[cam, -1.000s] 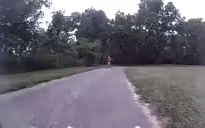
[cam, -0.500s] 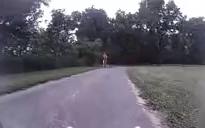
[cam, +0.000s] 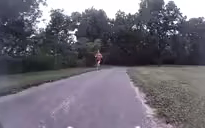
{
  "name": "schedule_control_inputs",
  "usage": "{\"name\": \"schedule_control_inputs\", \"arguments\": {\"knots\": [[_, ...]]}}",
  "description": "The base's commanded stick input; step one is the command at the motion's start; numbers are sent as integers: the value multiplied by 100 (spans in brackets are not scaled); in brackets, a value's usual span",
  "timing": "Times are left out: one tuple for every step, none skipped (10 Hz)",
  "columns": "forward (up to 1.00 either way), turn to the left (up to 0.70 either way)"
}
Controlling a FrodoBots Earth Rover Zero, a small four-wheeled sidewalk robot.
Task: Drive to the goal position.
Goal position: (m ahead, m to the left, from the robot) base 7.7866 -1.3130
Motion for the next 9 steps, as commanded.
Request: {"name": "schedule_control_inputs", "arguments": {"knots": [[70, 0], [70, 0], [70, 0], [70, 0], [70, -1], [70, -1], [70, -1], [70, -1], [70, 0]]}}
